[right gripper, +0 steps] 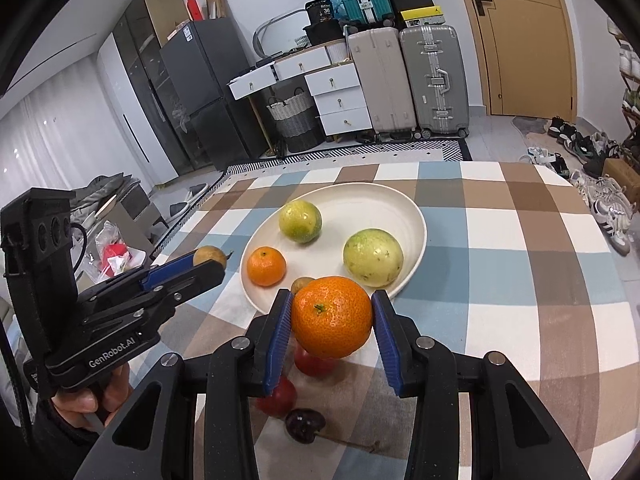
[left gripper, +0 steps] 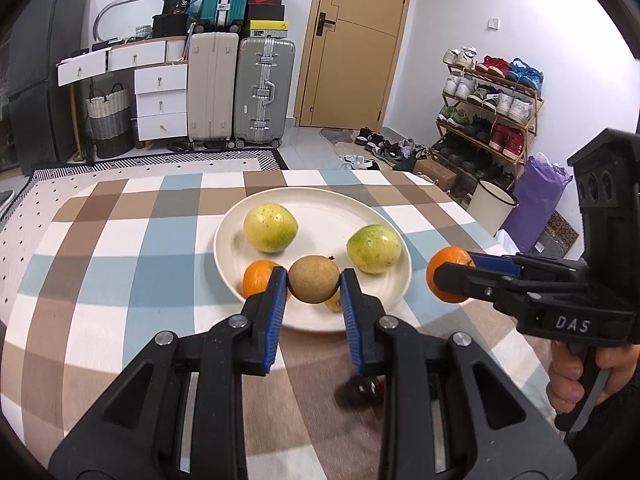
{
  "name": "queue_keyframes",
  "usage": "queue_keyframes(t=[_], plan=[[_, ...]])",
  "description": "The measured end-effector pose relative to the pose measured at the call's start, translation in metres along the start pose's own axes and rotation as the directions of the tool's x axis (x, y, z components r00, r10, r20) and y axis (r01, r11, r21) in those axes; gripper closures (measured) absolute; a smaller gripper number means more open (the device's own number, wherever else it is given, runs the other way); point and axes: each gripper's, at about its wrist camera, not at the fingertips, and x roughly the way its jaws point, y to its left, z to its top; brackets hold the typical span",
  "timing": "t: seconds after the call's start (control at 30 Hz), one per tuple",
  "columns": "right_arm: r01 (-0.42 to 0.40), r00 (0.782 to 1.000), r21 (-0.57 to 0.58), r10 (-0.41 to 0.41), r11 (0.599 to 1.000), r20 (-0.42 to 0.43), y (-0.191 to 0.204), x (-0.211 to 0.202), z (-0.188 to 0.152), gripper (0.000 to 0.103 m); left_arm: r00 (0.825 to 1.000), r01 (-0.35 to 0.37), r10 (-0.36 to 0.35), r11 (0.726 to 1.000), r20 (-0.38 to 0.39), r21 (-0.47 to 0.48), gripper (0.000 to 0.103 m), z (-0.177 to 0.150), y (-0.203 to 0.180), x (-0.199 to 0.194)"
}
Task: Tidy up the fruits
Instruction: 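Carry the brown fruit and orange onto the cream plate and open both grippers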
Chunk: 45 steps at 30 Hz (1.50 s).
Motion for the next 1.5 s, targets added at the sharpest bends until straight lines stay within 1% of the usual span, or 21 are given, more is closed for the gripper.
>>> queue_keyframes(t=[0.3, 0.5, 0.67, 0.87, 1.23, 1.33, 1.4, 1.5], plan=[[-0.001, 0.998, 0.016, 0.002, 1.000, -0.057, -0.002, 0.034, 0.012, 0.062, 0.999, -0.017, 0.018, 1.000, -0.031, 0.003, 0.079, 0.010, 0.010, 0.042], [0.006, 0.997, 0.020, -0.004, 1.000, -0.078, -0.001, 0.052, 0.018, 0.062, 0.999, -0.016, 0.016, 1.000, -0.027, 0.009, 0.079, 0.019, 0.014, 0.058], [0.017, 0.996, 0.017, -0.015, 1.000, -0.091, -0.001, 0.066, 0.024, 0.062, 0.999, -0.007, 0.008, 1.000, -0.033, 0.013, 0.079, 0.020, 0.017, 0.064], [0.031, 0.996, 0.027, -0.028, 0.999, -0.081, -0.003, 0.076, 0.035, 0.062, 0.999, -0.003, 0.004, 1.000, -0.045, 0.012, 0.079, 0.018, 0.018, 0.069], [0.059, 0.995, 0.074, -0.052, 0.995, -0.089, -0.019, 0.094, 0.046, 0.062, 0.998, 0.001, 0.000, 1.000, -0.058, 0.027, 0.079, 0.015, 0.020, 0.077], [0.050, 0.996, 0.075, -0.045, 0.996, -0.073, -0.019, 0.090, 0.046, 0.060, 0.998, -0.003, 0.004, 1.000, -0.059, 0.024, 0.078, 0.016, 0.019, 0.076], [0.044, 0.998, 0.069, -0.041, 0.997, -0.050, -0.018, 0.083, 0.047, 0.054, 0.998, -0.004, 0.005, 1.000, -0.057, 0.022, 0.078, 0.016, 0.020, 0.074], [0.049, 0.998, 0.056, -0.047, 0.997, -0.040, -0.016, 0.075, 0.047, 0.051, 0.998, -0.011, 0.012, 1.000, -0.056, 0.020, 0.077, 0.016, 0.020, 0.072]])
